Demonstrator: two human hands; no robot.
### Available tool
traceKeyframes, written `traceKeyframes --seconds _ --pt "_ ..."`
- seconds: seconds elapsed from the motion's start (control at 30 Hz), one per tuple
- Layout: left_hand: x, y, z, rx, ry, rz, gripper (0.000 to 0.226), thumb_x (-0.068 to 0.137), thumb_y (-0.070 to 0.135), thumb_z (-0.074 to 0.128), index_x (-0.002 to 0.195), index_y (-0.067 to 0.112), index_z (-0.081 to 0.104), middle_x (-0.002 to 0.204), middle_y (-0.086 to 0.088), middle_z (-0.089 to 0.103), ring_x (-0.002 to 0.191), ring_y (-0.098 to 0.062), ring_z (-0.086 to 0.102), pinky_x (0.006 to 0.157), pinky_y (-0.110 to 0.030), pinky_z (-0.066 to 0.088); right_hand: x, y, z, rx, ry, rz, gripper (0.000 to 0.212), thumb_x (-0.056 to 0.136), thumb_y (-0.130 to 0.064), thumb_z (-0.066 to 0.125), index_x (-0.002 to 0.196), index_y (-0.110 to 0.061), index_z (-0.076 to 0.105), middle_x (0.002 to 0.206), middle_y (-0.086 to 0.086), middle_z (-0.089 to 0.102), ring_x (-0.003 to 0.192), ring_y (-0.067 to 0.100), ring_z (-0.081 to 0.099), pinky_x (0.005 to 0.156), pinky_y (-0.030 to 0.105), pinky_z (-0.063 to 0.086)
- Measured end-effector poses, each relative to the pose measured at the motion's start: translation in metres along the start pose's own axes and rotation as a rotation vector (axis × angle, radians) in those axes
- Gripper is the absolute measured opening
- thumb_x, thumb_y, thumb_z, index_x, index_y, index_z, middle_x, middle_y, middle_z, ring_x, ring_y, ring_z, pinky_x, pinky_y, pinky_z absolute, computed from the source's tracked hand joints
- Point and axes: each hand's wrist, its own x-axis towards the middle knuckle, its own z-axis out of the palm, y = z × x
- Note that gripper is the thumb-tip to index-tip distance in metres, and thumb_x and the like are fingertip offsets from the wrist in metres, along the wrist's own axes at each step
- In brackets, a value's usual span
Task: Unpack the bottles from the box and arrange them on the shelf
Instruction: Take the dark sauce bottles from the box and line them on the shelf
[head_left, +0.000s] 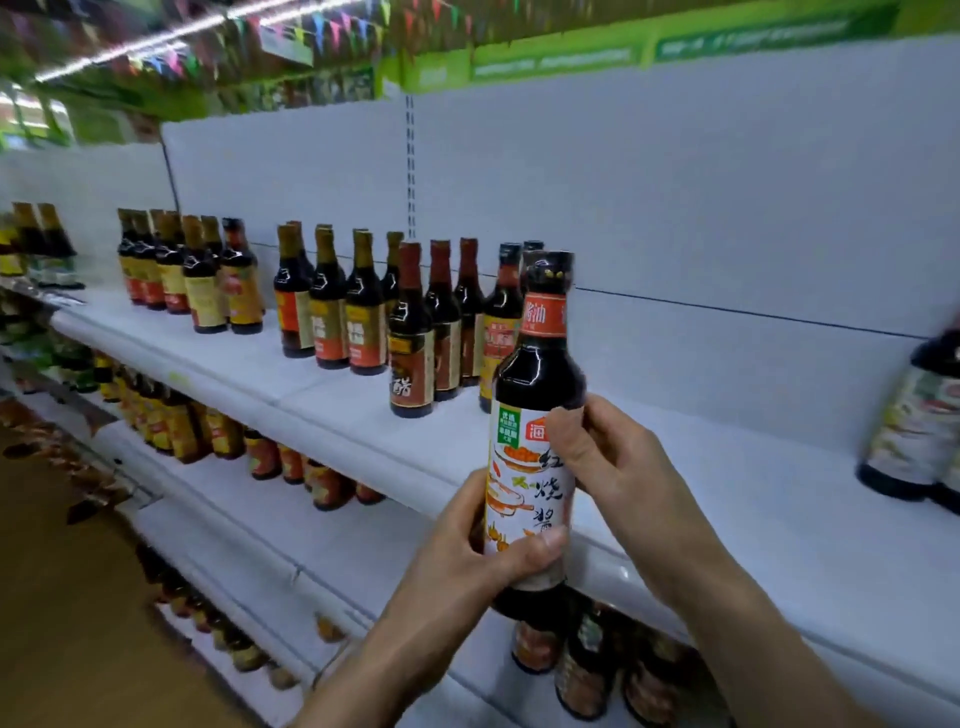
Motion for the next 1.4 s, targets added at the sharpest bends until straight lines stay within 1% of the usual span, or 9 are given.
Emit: traceKeyframes --seconds 0.17,0.33,0.47,0.63,0.87,1.0,1.1,1.27,1.4 --pt "0.03 -0.001 0.044 -0.002 -0.153 -0.003 0.051 0.078 0.03 0.082 0.125 0.026 0.063 0.117 -0.002 0.075 0.11 -0.021 0.071 0.093 -0.036 0.055 -0.013 -0.008 -0.045 -0.06 0.144 -0.007 0.039 0.086 -0.044 0.059 0.114 -0.019 0.067 0.1 -0.012 0.079 0.093 0.0 0.074 0.075 0.014 0.055" --pt "0.056 0.001 0.098 0.027 -0.268 0.022 0.047 0.078 0.034 0.081 0.122 0.034 0.064 0.119 0.004 0.075 0.112 -0.015 0.07 0.102 -0.042 0.054 -0.026 -0.015 -0.1 -0.146 0.252 0.008 0.039 0.088 -0.044 0.059 0.118 -0.02 0.066 0.105 -0.011 0.078 0.097 0.001 0.073 0.078 0.015 0.056" --pt "0.07 0.005 0.137 0.01 -0.327 0.035 0.047 0.081 0.031 0.08 0.124 0.032 0.063 0.12 0.005 0.074 0.114 -0.014 0.07 0.105 -0.043 0.052 -0.035 -0.02 -0.138 -0.189 0.305 0.003 0.04 0.088 -0.048 0.059 0.118 -0.023 0.065 0.105 -0.013 0.078 0.099 0.002 0.073 0.079 0.016 0.057" --pt "0.087 0.004 0.184 0.003 -0.38 0.022 0.049 0.08 0.031 0.081 0.125 0.03 0.062 0.12 0.003 0.074 0.115 -0.017 0.069 0.106 -0.045 0.052 -0.047 -0.021 -0.181 -0.203 0.359 -0.014 0.039 0.089 -0.045 0.059 0.118 -0.02 0.066 0.105 -0.01 0.078 0.1 0.004 0.074 0.08 0.017 0.058" --pt "0.103 0.0 0.244 0.012 -0.436 -0.023 0.045 0.086 0.017 0.08 0.126 0.03 0.062 0.118 0.008 0.075 0.108 -0.01 0.071 0.095 -0.032 0.057 -0.065 -0.014 -0.236 -0.21 0.392 -0.015 0.039 0.088 -0.042 0.059 0.12 -0.021 0.066 0.107 -0.012 0.077 0.101 0.002 0.073 0.078 0.015 0.057" --pt "0.109 -0.009 0.273 0.019 -0.465 -0.043 0.045 0.086 0.017 0.08 0.127 0.029 0.062 0.119 0.007 0.074 0.111 -0.011 0.071 0.1 -0.034 0.056 -0.076 -0.006 -0.263 -0.2 0.405 0.003 0.039 0.091 -0.042 0.059 0.127 -0.027 0.064 0.114 -0.013 0.076 0.108 0.002 0.071 0.087 0.019 0.058" --pt "0.115 -0.02 0.29 0.04 -0.489 -0.031 0.05 0.082 0.018 0.082 0.127 0.029 0.063 0.12 0.005 0.075 0.115 -0.015 0.069 0.103 -0.038 0.055 -0.083 0.001 -0.277 -0.192 0.415 0.014 0.038 0.091 -0.041 0.061 0.128 -0.032 0.063 0.116 -0.014 0.075 0.109 0.002 0.07 0.088 0.02 0.058" --pt "0.129 -0.036 0.314 0.023 -0.515 -0.036 0.055 0.074 0.015 0.082 0.125 0.023 0.064 0.117 0.0 0.076 0.115 -0.021 0.069 0.095 -0.032 0.058 -0.088 0.013 -0.298 -0.177 0.468 0.045 0.04 0.091 -0.039 0.064 0.129 -0.026 0.063 0.119 -0.009 0.075 0.112 0.007 0.071 0.096 0.028 0.057" --pt "0.136 -0.041 0.328 -0.022 -0.549 -0.059 0.054 0.076 0.012 0.083 0.125 0.019 0.063 0.117 -0.003 0.076 0.115 -0.023 0.07 0.099 -0.038 0.057 -0.088 0.018 -0.309 -0.171 0.491 0.07 0.038 0.094 -0.038 0.063 0.13 -0.027 0.063 0.118 -0.008 0.076 0.112 0.009 0.071 0.096 0.031 0.057"
